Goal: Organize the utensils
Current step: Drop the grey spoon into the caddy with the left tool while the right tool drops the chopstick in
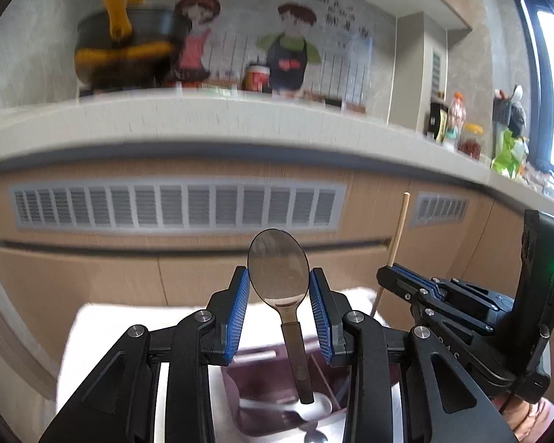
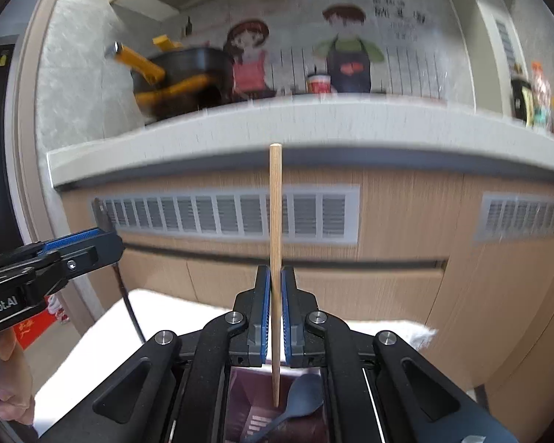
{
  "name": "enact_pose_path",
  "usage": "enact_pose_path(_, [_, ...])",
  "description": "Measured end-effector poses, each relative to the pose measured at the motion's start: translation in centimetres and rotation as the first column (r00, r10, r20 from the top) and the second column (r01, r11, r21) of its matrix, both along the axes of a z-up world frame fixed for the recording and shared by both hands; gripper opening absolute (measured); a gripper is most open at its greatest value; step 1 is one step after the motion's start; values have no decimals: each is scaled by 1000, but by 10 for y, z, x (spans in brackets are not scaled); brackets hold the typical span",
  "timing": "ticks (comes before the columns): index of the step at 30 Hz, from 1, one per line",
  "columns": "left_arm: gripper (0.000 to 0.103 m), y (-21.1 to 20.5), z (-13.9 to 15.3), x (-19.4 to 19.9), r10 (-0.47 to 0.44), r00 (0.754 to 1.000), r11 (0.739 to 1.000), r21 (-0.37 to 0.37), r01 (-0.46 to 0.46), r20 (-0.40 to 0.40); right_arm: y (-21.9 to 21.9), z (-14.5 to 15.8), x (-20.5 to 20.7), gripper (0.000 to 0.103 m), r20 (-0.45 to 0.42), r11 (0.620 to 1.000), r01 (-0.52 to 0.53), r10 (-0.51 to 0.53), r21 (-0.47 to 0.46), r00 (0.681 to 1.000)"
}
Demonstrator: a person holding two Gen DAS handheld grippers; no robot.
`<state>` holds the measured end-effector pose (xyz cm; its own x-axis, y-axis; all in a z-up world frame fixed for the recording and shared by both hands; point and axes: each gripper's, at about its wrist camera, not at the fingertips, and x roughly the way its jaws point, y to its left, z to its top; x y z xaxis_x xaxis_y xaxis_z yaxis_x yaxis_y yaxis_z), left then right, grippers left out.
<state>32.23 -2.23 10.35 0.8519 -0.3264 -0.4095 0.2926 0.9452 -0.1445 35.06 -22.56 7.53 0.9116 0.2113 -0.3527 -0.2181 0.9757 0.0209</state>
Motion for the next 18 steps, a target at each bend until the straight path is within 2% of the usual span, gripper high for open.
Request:
enact_pose_path(3, [36,-8,-26,11,-15,997,1000,25,16,-72,-1,-23,6,5,-75,1000,-11,9,-27,997])
enact_pose_path(6, [36,-16,-45,15,-17,990,998,61,25,-138,1,-43,10,13,-155,997,-26,14,-72,988])
enact_pose_path(8, [36,-17,-50,13,-13,988,997,71,25,-155,1,-54,10,34,-194,995,-27,8,-96,981])
enact_pose_path(10, [36,-11,-51,3,-5,988,998,67,16,-155,-1,-60,7,45,-208,995,-25,4,-99,978])
enact_pose_path(12, [44,-5,-51,-10,9,988,998,69,1,-155,-7,-64,-5,45,-203,995,-18,-3,-100,979])
enact_pose_path(15, [47,7,-56,-30,70,985,994,94,-56,-159,-13,-67,-25,50,-203,992,-8,-18,-126,979])
enact_pose_path(18, [49,19,-65,-53,100,979,991,103,-83,-176,-15,-67,-44,73,-199,990,9,-37,-142,979])
